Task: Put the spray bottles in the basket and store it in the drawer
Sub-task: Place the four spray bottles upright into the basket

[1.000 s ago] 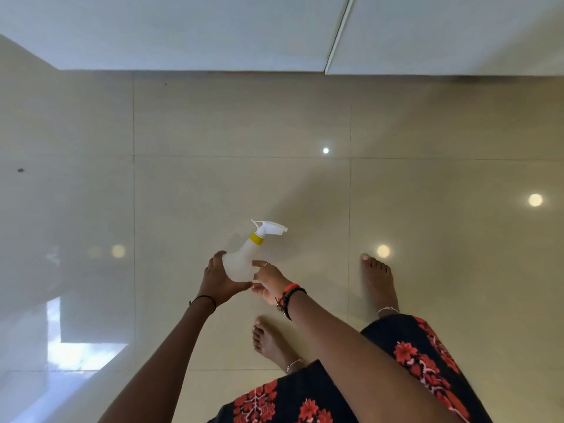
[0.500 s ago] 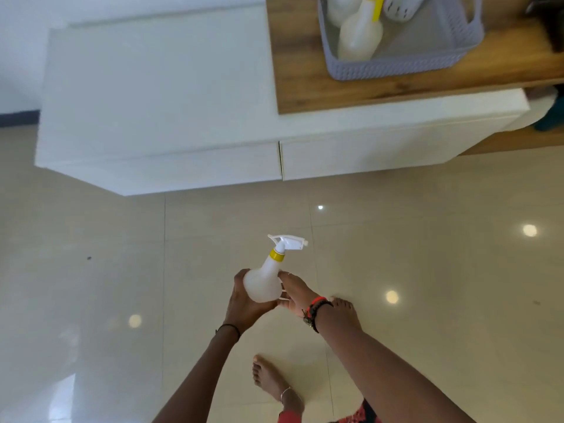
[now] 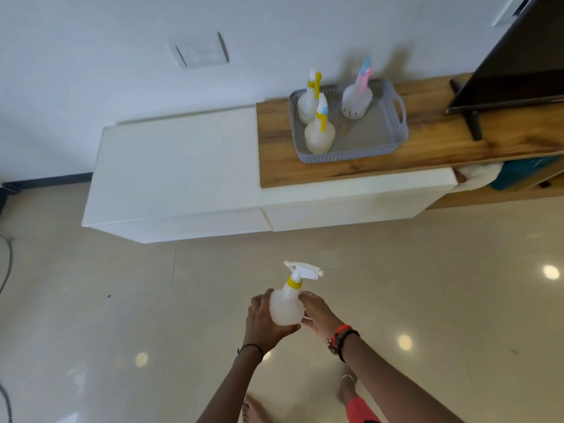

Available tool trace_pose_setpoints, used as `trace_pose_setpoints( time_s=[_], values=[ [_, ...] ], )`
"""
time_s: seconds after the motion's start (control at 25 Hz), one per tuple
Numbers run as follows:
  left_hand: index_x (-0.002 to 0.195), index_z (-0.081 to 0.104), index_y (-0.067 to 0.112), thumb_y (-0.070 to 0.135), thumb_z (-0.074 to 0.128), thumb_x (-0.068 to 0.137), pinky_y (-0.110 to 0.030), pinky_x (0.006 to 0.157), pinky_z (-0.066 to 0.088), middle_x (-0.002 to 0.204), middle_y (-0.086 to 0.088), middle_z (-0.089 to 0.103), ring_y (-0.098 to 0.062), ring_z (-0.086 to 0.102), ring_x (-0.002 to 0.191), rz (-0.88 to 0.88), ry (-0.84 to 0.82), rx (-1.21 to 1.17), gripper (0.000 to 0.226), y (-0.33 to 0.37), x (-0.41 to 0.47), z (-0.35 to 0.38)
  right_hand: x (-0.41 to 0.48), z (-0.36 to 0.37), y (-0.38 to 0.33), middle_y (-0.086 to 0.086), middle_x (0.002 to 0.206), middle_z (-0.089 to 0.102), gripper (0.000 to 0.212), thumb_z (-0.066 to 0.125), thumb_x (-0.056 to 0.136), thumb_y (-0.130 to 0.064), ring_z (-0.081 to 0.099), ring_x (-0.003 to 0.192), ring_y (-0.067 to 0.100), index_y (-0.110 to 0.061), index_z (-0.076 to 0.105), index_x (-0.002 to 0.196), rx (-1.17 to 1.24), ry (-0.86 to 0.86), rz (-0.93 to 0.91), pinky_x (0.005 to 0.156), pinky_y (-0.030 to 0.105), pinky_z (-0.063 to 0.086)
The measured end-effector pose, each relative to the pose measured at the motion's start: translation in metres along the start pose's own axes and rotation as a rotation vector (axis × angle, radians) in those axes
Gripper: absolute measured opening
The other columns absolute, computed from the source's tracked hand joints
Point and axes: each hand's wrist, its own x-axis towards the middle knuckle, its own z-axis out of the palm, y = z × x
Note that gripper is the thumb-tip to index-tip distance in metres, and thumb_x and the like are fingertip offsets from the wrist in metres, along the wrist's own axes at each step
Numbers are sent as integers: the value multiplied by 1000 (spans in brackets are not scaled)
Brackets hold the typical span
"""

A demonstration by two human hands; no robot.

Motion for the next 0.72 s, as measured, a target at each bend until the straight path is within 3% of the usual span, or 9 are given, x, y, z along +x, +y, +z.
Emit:
trace_pose_setpoints(
  time_s=[0.24, 0.44, 0.64, 0.72],
  values=[
    [135, 32, 25, 33, 78, 54, -31, 96, 46, 136, 5, 34, -16, 44, 120, 68, -18, -102, 93, 98, 10, 18, -30, -72, -64, 11, 134, 57, 38, 48, 96, -25, 52, 126, 26, -12, 52, 132, -39, 17, -83, 106, 38, 43],
    [144, 17, 26, 29, 79, 56, -23, 86, 42, 133, 15, 29, -7, 42, 111, 81, -33, -206, 108, 161, 21, 42, -39, -129, -104, 17, 134, 56, 33, 50, 96, -26, 50, 128, 31, -6, 59, 121, -37, 88, -116, 108, 45, 41],
    [142, 19, 21, 26, 80, 57, -23, 83, 42, 138, 6, 33, -9, 42, 109, 78, -30, -217, 104, 200, 32, 54, -48, -156, -129, 18, 133, 57, 34, 51, 95, -22, 52, 125, 32, -2, 58, 122, 16, 156, -124, 108, 44, 41],
    [143, 19, 19, 23, 80, 59, -22, 86, 41, 140, 3, 31, -9, 40, 111, 103, -29, -207, 104, 213, 38, 53, -49, -162, -139, 22, 127, 58, 35, 51, 95, -20, 55, 114, 29, -1, 57, 124, 39, 164, -146, 99, 38, 44]
  ],
)
